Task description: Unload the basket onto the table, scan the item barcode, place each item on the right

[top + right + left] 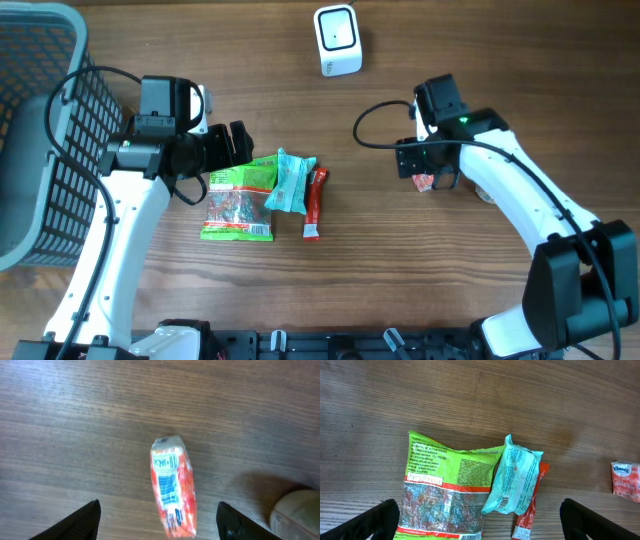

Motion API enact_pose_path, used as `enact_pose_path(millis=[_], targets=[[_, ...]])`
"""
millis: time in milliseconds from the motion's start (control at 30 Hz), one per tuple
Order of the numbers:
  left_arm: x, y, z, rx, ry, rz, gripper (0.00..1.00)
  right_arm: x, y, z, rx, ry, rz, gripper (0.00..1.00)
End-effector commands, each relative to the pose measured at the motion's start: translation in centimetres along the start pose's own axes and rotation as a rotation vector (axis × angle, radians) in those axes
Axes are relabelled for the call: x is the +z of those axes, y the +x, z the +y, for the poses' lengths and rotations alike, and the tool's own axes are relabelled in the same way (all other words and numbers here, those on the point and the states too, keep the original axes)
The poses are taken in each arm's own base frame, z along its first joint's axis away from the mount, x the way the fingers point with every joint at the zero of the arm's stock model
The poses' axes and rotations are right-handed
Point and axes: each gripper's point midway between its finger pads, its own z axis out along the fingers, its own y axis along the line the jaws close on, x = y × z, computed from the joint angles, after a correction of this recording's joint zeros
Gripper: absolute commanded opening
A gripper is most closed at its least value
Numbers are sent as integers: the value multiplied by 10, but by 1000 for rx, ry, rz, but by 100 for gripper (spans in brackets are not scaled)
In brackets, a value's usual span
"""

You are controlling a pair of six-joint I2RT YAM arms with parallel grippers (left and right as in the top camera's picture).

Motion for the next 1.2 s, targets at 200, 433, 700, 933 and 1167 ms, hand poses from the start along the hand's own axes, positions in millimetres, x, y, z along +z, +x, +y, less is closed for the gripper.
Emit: enact_pose_path(millis=[200, 433, 700, 933, 1167], targets=[[0, 0, -4, -4, 13, 2, 100, 27, 12, -6, -21, 29, -44, 60], [0, 0, -4, -4, 13, 2, 100, 32, 14, -6, -21, 28, -50, 33], [0, 0, -4, -4, 13, 2, 100, 32, 12, -6, -20, 27, -59, 73], [0, 0, -4, -4, 13, 2, 100, -16, -27, -2, -43, 14, -167, 83], [0, 0, -4, -4, 13, 2, 100, -58, -41, 5, -62, -30, -235, 100]])
